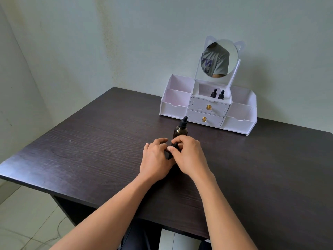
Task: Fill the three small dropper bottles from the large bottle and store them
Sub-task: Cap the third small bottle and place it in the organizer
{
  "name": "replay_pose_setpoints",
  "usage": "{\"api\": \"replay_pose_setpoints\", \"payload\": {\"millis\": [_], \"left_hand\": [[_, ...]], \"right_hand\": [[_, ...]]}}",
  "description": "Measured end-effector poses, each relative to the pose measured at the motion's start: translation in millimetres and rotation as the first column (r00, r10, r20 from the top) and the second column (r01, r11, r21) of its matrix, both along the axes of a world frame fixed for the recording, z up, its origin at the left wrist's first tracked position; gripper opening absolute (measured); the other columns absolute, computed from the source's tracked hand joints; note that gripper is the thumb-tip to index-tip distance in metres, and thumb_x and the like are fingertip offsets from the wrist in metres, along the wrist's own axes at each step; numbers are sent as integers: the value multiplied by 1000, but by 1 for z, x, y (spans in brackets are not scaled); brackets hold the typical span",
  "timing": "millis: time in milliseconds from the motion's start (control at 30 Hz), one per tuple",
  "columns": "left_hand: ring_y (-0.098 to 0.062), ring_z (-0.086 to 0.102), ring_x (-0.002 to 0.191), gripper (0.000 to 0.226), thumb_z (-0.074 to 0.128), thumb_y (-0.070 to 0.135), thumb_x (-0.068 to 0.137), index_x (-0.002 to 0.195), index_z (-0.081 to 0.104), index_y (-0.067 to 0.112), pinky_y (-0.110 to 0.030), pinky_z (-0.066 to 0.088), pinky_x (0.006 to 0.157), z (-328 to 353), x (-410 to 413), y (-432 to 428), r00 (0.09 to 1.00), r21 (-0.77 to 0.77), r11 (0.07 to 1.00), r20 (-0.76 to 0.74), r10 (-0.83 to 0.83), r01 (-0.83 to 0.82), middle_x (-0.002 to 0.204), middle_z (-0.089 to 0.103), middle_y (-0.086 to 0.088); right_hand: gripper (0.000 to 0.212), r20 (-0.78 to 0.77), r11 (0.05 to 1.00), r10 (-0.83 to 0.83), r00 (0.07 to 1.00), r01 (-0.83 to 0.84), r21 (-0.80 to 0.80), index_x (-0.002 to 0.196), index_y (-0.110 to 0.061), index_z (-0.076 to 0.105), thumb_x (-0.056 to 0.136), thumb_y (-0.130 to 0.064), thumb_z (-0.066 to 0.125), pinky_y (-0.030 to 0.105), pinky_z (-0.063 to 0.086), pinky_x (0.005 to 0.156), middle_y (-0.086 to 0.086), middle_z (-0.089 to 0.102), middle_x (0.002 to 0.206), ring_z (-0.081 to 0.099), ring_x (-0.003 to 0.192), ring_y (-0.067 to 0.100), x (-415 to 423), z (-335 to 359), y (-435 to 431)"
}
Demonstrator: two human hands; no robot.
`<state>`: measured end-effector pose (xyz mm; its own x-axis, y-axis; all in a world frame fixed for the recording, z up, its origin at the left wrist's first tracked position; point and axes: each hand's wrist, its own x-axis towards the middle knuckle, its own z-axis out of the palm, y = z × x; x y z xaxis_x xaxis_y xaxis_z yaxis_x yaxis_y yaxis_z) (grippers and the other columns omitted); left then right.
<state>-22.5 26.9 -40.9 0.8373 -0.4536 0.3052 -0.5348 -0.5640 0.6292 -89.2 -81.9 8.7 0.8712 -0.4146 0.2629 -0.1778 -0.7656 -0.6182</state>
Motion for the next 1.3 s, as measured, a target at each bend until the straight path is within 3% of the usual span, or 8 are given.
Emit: {"api": "replay_pose_setpoints", "payload": {"millis": [333,800,1000,1300], "left_hand": [[-17,51,126,35,68,32,82,114,71,21,-49,22,116,2,-1,0,1000,-1,1000,7,-7,7,142,52,1],[-20,49,128,33,71,32,81,113,72,21,-49,21,117,5,-3,0,1000,16,1000,8,-2,1,144,51,1],[-21,52,124,33,72,33,80,110,72,21,-50,25,114,3,-2,0,1000,2,1000,14,-3,3,141,53,0],[-17,48,128,37,75,37,79,113,71,22,-46,18,119,5,-5,0,1000,-6,1000,15,12,-11,142,52,1]], "right_hand": [[32,94,981,-160,983,148,125,92,-18,69,81,-47,78,39,58,73,-6,67,84,65,81,13,5,-13,5],[31,84,981,-158,984,147,127,86,-22,61,82,-49,76,32,55,67,-3,66,86,63,77,12,3,-13,5],[33,99,979,-161,982,146,142,84,-22,61,81,-51,76,38,57,69,-4,65,84,63,78,14,4,-16,5],[27,136,977,-160,978,137,165,83,-22,64,81,-45,77,32,55,64,-6,64,79,62,72,10,-1,-14,6]]}}
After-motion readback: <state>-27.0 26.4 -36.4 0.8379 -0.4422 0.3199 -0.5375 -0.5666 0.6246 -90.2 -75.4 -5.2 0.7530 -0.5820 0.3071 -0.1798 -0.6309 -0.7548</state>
